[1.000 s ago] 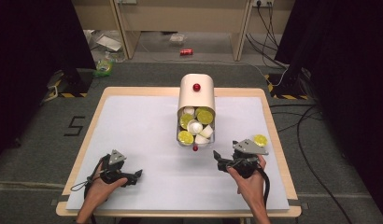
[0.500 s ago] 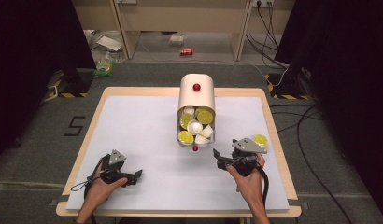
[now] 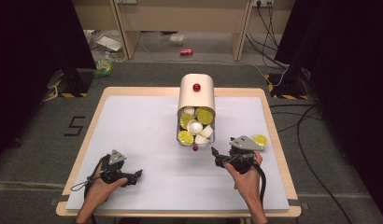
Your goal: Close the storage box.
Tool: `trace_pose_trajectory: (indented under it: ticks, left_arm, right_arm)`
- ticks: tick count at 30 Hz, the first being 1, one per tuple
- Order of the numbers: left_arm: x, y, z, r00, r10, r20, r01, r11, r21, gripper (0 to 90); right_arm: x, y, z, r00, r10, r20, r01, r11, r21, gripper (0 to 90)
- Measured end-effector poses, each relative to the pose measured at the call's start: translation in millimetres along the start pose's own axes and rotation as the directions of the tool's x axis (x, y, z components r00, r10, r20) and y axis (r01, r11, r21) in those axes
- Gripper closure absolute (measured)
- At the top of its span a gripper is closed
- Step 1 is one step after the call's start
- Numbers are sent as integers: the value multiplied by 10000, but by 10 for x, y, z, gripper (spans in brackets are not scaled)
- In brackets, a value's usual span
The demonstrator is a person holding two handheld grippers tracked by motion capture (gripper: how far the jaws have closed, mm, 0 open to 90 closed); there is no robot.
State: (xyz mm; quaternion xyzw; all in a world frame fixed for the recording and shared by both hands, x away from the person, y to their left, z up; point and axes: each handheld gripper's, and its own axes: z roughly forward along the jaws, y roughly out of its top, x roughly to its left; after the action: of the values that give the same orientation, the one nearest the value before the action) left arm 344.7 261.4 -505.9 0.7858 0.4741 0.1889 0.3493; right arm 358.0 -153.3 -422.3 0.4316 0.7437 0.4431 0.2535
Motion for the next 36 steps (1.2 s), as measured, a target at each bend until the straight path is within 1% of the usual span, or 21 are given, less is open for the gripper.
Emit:
trace_pose_trajectory:
  ticks: [4,8,16,21,27,36]
  left_arm:
    - [-1,0,0,10000,-2,0,2,10000,-3,0]
    - [0,-1,-1,10000,13,-4,-13,10000,8,0]
    - [-2,0,1,10000,-30,4,30,10000,-19,0]
    - [-1,0,0,10000,-16,3,16,10000,-15,0]
    - [-1,0,0,10000,-15,1,15,10000,-7,0]
    - [-1,0,1,10000,-14,4,14,10000,-9,0]
  right_arm:
    - [-4,17,26,10000,-19,53,19,10000,-47,201]
    - [11,24,63,9999,-121,22,121,9999,49,172]
    - [7,28,77,10000,-54,58,53,9999,92,148]
    - [11,31,80,9998,-125,126,125,9999,26,147]
    - [2,44,74,9999,17,148,-16,9999,-130,145]
    - [4,58,75,9998,82,190,-77,9996,-273,146]
